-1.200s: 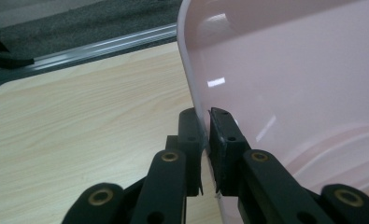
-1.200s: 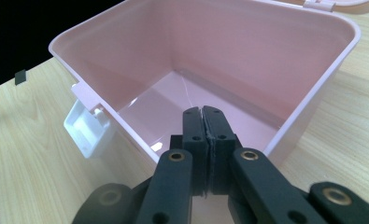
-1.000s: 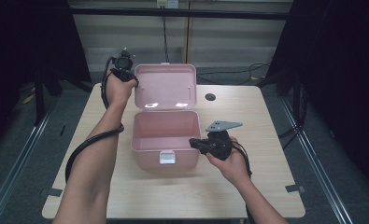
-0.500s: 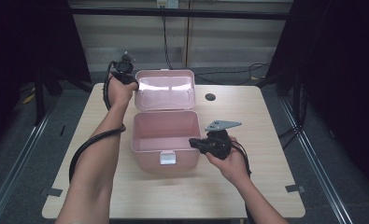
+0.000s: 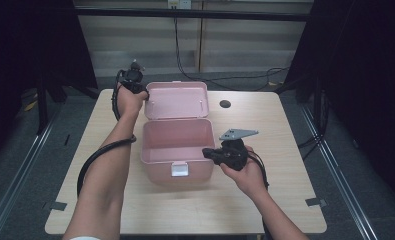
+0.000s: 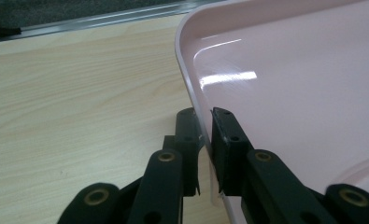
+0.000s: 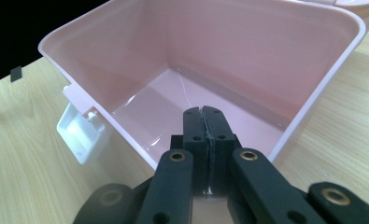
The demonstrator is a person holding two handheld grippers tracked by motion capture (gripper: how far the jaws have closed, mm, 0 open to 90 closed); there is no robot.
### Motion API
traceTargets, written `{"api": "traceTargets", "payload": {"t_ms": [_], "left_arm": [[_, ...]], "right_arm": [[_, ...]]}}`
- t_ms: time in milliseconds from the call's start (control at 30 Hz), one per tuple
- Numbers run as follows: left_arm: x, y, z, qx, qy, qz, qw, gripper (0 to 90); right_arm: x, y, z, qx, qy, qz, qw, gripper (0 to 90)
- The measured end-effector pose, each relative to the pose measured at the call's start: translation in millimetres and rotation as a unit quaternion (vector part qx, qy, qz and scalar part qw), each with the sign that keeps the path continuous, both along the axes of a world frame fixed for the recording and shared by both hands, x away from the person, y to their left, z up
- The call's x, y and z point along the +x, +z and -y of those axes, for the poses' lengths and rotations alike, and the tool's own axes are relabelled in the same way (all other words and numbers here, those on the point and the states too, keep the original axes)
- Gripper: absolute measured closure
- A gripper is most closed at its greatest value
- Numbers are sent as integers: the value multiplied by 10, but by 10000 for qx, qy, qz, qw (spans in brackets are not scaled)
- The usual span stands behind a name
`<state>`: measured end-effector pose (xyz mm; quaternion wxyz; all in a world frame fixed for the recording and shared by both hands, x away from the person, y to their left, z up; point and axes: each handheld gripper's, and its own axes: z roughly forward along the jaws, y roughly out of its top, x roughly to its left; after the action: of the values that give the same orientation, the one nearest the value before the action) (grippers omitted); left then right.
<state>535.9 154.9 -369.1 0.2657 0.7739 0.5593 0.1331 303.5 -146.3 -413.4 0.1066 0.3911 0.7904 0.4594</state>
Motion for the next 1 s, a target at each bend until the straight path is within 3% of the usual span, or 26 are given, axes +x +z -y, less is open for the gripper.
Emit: {"api": "traceTargets", "payload": {"t_ms": [167,267,467,1000], "left_arm": [[2,-51,3,62,-43,-8,10000,817],[5,-67,5,-11,-114,-10,9999,900],[-10,-88,9,22,-173,7,9998,900],[-95,-27,-30,-21,-168,13,9999,804]], "right_arm": [[2,2,0,1,7,-15,10000,893],[7,1,-1,4,-7,-12,10000,892],[10,-5,-13,-15,3,-37,10000,892],[22,-18,-18,-19,-71,-75,9999,889]]}}
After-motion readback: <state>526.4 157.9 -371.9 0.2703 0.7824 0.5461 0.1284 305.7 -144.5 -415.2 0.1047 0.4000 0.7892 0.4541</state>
